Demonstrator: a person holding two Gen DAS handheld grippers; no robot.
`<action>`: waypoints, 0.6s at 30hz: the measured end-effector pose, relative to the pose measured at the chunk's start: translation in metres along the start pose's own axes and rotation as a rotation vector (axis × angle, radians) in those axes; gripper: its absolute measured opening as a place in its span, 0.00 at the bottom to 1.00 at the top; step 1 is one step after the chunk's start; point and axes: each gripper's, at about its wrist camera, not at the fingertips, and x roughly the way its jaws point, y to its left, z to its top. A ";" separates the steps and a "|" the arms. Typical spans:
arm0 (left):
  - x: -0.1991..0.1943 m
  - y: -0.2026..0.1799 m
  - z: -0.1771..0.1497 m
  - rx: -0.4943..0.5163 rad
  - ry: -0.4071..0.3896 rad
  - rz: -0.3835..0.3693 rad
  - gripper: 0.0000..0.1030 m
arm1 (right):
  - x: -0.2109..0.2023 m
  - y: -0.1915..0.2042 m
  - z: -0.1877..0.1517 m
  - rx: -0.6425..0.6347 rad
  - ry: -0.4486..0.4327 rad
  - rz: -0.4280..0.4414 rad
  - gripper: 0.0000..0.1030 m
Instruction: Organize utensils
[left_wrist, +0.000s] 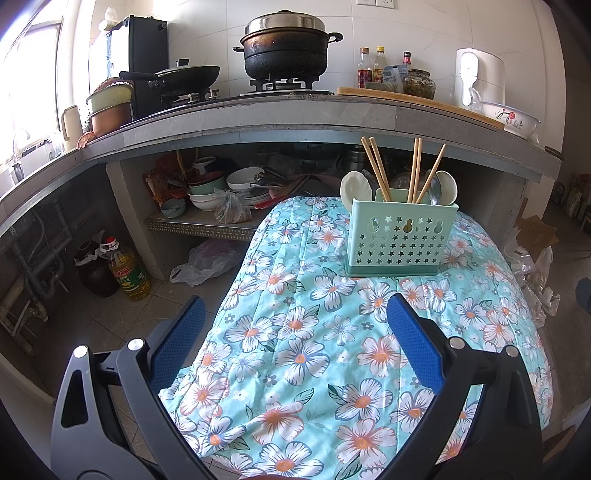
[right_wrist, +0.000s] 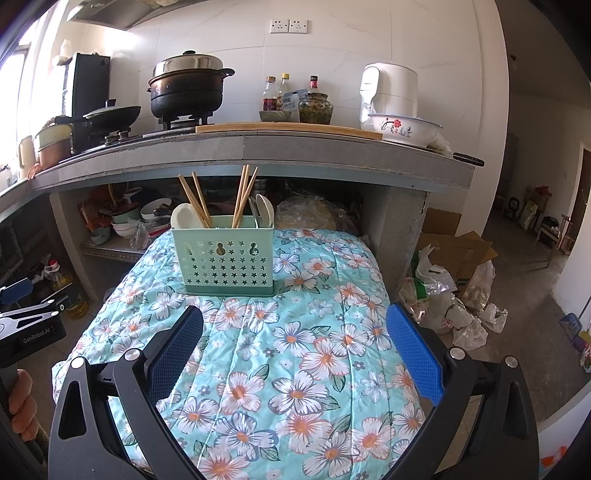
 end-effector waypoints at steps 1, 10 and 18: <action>0.000 0.000 0.000 0.000 0.000 0.000 0.92 | 0.000 0.000 0.000 0.000 0.000 0.000 0.94; 0.000 0.000 0.000 0.000 0.000 -0.001 0.92 | -0.001 0.002 0.001 -0.005 -0.002 0.007 0.94; 0.000 0.000 0.000 0.000 0.000 0.000 0.92 | 0.001 0.002 0.000 -0.009 -0.004 0.008 0.94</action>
